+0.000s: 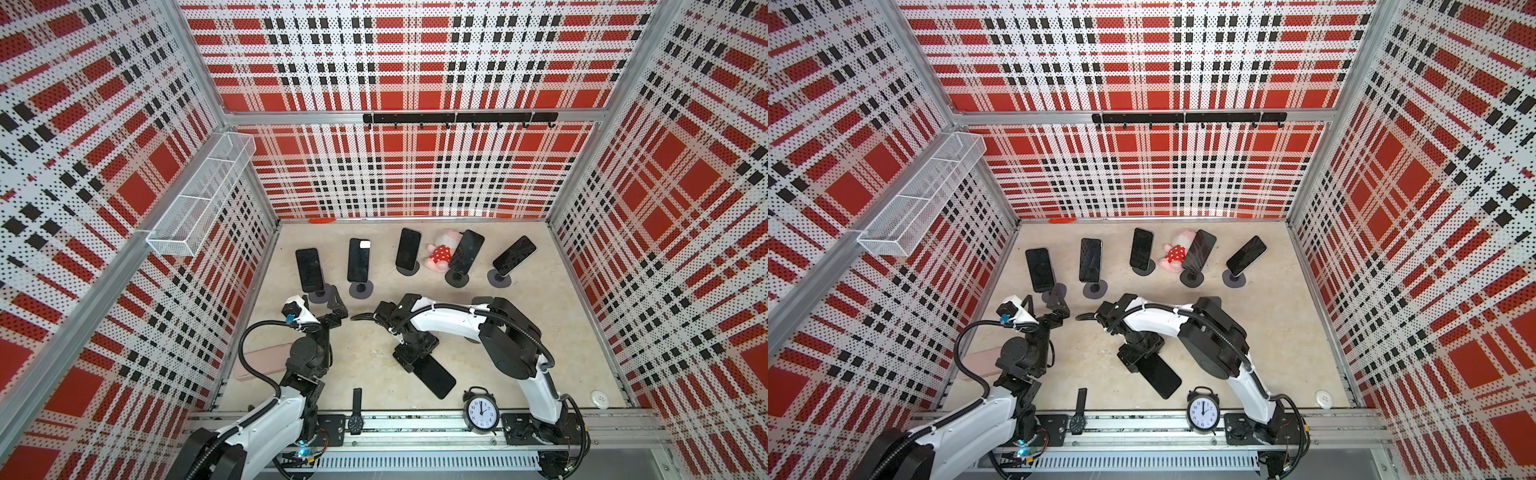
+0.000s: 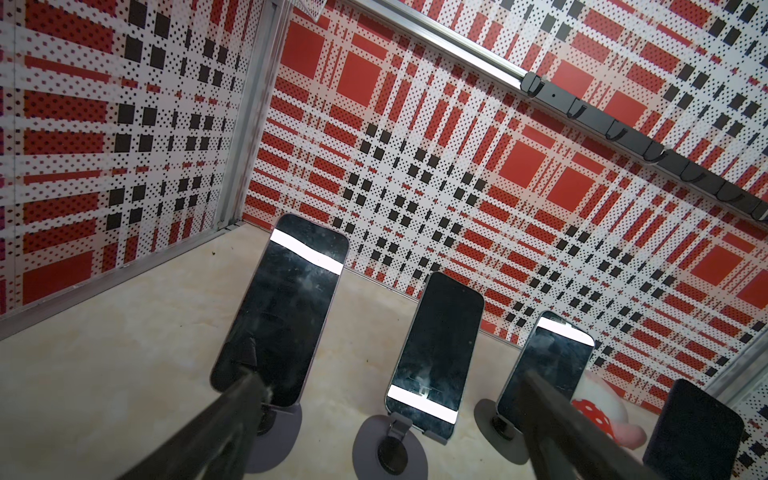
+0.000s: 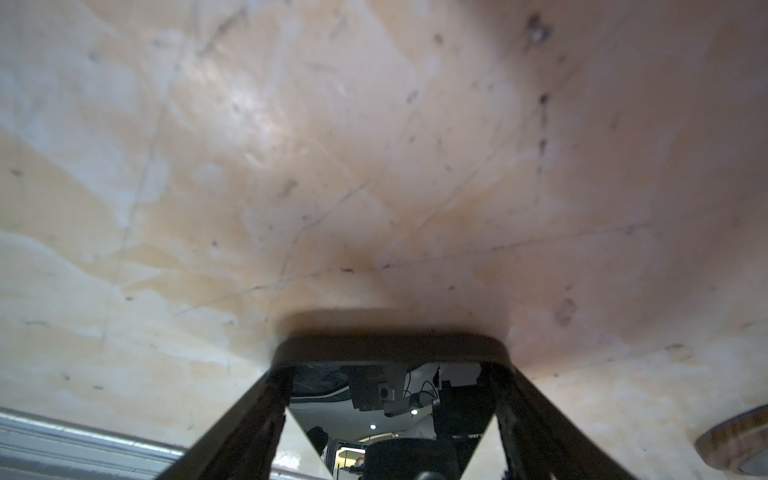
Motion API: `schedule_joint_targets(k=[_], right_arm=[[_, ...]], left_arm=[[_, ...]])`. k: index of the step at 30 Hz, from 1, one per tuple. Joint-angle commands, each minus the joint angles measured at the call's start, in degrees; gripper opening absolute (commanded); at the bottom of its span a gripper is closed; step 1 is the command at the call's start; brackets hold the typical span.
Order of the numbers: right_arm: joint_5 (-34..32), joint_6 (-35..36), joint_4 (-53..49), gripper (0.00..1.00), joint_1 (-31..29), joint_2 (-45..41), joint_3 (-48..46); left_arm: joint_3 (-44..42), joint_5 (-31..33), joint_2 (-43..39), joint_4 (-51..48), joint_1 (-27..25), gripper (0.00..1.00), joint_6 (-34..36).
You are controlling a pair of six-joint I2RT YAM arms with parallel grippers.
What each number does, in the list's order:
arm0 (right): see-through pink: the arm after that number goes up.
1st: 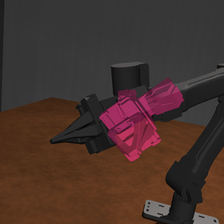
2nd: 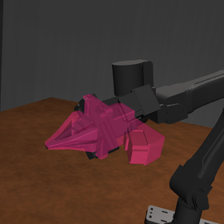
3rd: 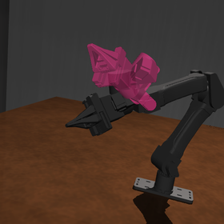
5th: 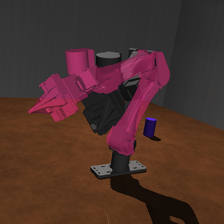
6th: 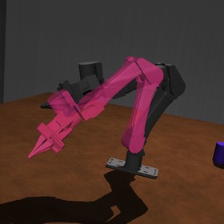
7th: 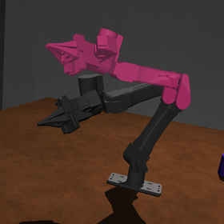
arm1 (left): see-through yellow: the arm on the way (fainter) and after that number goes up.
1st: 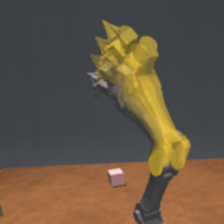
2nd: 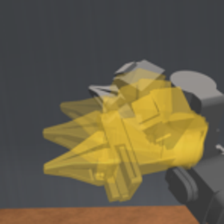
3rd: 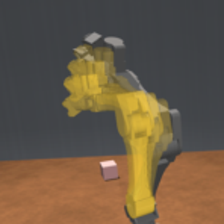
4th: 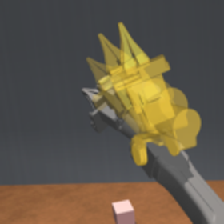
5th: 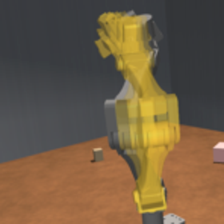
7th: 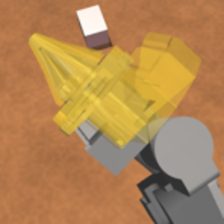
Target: Remove the phone from the phone stand
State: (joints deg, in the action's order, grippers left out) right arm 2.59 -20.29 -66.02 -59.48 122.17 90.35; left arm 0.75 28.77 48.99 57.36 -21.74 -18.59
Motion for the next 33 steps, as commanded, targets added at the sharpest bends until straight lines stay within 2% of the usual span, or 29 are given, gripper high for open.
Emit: schedule_joint_targets(k=[1, 5, 8, 15, 19, 25, 29, 33], right_arm=[[1.43, -0.07, 4.80, 0.82, 0.24, -0.68, -1.44], [1.41, -0.17, 5.36, 0.85, 0.77, -3.08, -0.59], [0.81, 0.37, 6.79, 0.92, 1.03, -5.39, -0.67], [1.24, -0.12, 11.81, 0.92, 4.32, -13.16, -1.33], [-0.93, -1.06, 18.39, 0.92, 7.96, -20.16, -4.98], [-8.82, -0.23, 35.94, 0.94, 9.83, -32.69, -15.37], [-11.74, 0.67, 47.81, 0.94, 9.83, -39.86, -22.84], [-15.92, 0.95, 57.82, 0.96, 9.83, -45.25, -29.90]], left_arm=[[-1.31, 0.19, -0.15, -0.45, -0.19, 0.98, 0.75], [-1.38, 1.42, -0.47, -0.68, -0.24, 0.98, 0.86], [-1.21, 0.81, -0.62, -0.86, -0.23, 0.98, 0.91], [-0.96, 2.24, -2.21, -2.08, -0.17, 0.98, 0.66], [0.09, 3.44, -3.74, -3.40, -0.24, 0.98, -0.69], [2.39, 4.07, -7.35, -6.91, -0.79, 0.98, -1.54], [7.48, 8.87, -8.91, -16.21, -1.20, 0.99, -8.51], [18.30, 13.20, -6.89, -35.60, -1.25, 1.00, -16.21]])
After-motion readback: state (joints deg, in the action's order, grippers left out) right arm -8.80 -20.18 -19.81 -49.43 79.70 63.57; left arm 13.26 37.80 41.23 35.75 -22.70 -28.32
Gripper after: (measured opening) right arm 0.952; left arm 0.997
